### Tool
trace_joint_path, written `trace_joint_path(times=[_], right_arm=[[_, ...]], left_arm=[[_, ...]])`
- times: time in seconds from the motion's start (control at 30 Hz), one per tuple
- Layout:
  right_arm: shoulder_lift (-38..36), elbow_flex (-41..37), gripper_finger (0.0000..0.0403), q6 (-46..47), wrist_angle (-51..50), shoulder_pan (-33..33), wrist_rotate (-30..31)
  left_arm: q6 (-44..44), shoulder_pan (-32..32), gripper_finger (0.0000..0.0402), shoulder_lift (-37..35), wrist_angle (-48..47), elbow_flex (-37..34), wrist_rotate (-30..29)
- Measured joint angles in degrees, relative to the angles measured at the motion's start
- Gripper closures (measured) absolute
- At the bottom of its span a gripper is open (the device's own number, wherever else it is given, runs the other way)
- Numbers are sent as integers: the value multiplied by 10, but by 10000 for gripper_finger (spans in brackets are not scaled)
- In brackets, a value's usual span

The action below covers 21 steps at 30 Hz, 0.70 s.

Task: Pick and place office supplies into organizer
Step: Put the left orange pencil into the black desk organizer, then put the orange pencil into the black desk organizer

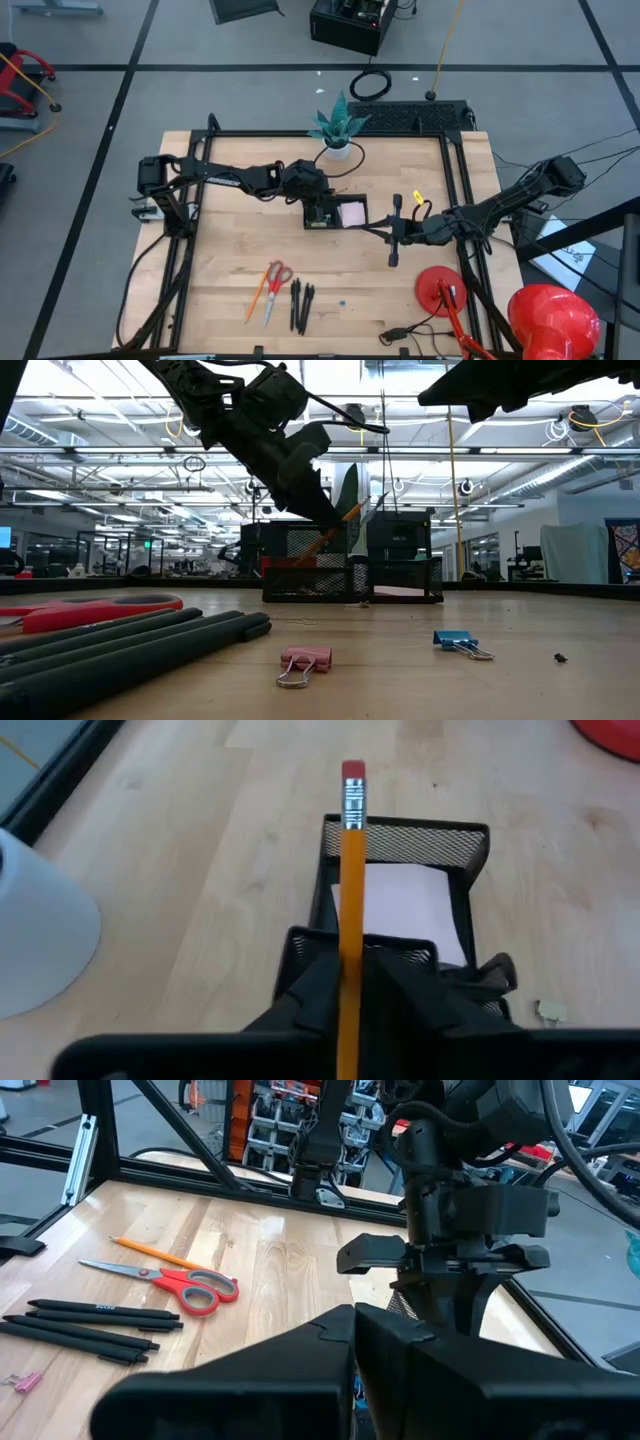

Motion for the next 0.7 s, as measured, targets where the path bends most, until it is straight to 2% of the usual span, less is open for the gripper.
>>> trace_joint_path(times=[0.23, 0.37, 0.5, 0.6, 0.7], right_arm=[[0, 0, 399, 0, 0, 0, 0], [0, 0, 399, 0, -1, 0, 0], [0, 0, 399, 1, -4, 0, 0], [0, 0, 399, 1, -5, 0, 0], [0, 0, 399, 1, -10, 0, 0]], left_arm=[[18, 0, 268, 0, 8, 0, 2], [54, -6, 266, -21, 38, -1, 1], [82, -16, 272, -74, 46, 0, 8], [59, -25, 278, -129, 1, 0, 74], [16, -47, 289, -187, -42, 1, 201]])
